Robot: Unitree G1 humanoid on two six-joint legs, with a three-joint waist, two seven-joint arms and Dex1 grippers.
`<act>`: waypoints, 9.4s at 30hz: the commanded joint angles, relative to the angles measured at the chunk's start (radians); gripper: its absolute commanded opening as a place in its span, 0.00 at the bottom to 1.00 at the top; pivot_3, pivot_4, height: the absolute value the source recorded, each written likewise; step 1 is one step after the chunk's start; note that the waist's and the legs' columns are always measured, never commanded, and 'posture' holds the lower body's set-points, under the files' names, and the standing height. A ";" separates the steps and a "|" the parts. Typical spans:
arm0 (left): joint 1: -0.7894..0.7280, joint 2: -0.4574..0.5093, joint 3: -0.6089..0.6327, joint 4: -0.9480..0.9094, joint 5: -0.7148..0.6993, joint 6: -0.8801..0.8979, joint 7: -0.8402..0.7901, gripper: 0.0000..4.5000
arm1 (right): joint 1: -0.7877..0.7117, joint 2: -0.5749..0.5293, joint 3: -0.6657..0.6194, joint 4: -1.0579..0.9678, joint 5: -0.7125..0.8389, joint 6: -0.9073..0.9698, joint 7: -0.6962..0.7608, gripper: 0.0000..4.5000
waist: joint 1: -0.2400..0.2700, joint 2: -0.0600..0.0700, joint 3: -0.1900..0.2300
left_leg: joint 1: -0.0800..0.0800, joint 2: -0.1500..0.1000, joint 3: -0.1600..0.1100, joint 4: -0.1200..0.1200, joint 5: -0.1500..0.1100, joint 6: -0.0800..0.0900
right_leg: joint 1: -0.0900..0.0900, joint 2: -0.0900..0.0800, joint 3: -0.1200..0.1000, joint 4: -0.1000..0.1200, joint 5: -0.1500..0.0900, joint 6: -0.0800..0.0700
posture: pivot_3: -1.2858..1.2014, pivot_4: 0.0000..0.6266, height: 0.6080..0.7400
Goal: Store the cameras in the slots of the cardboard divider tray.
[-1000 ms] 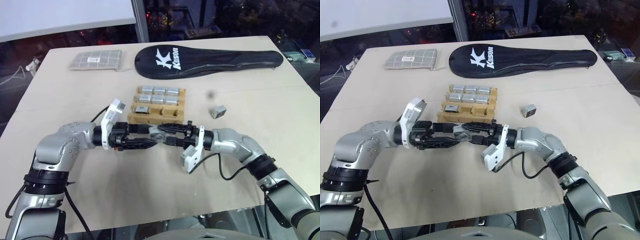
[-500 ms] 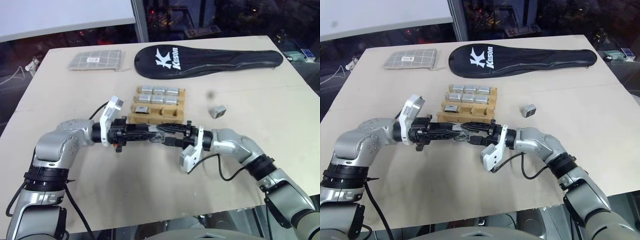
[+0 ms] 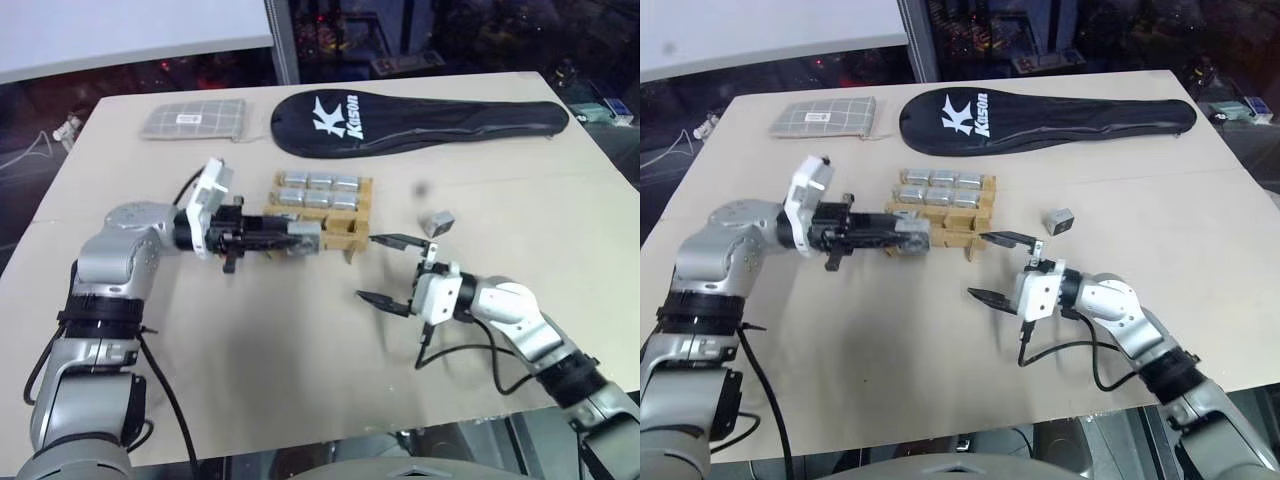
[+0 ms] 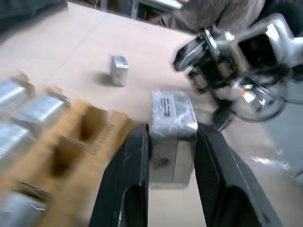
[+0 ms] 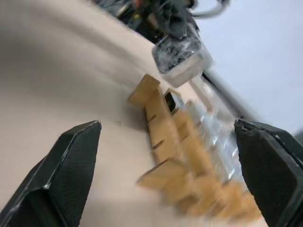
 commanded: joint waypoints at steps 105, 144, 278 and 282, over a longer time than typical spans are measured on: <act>-0.857 -0.321 -0.416 0.953 1.030 -0.480 0.045 0.18 | 0.662 0.160 -0.562 -0.253 0.243 0.074 0.336 0.99 | 0.016 -0.005 0.001 | 0.003 -0.001 0.005 0.017 -0.005 0.009 | 0.009 0.003 0.003 0.003 0.002 0.012 | 0.52 0.24 1.00; 0.418 -0.136 0.344 -0.726 -0.012 0.337 0.360 0.98 | 0.158 0.019 -0.517 -0.031 0.145 0.395 0.195 1.00 | -0.001 -0.004 0.001 | 0.004 0.002 0.009 0.017 -0.005 0.008 | 0.005 -0.004 0.009 0.009 0.005 0.007 | 0.52 0.24 1.00; 1.433 -0.442 0.631 -1.141 -0.027 -0.032 0.696 1.00 | -0.257 0.153 -0.483 0.200 -0.018 0.783 0.540 0.87 | 0.003 0.003 0.004 | -0.014 0.018 0.004 -0.002 0.002 -0.005 | -0.009 0.010 -0.001 -0.018 0.016 -0.011 | 0.52 0.24 1.00; 1.490 -0.571 0.481 -1.178 0.111 -0.107 0.815 1.00 | -0.003 0.129 -0.585 0.114 0.015 0.701 0.463 0.87 | 0.016 0.002 0.003 | -0.013 0.018 0.007 -0.001 0.002 -0.004 | -0.008 0.011 0.001 -0.019 0.017 -0.010 | 0.52 0.24 1.00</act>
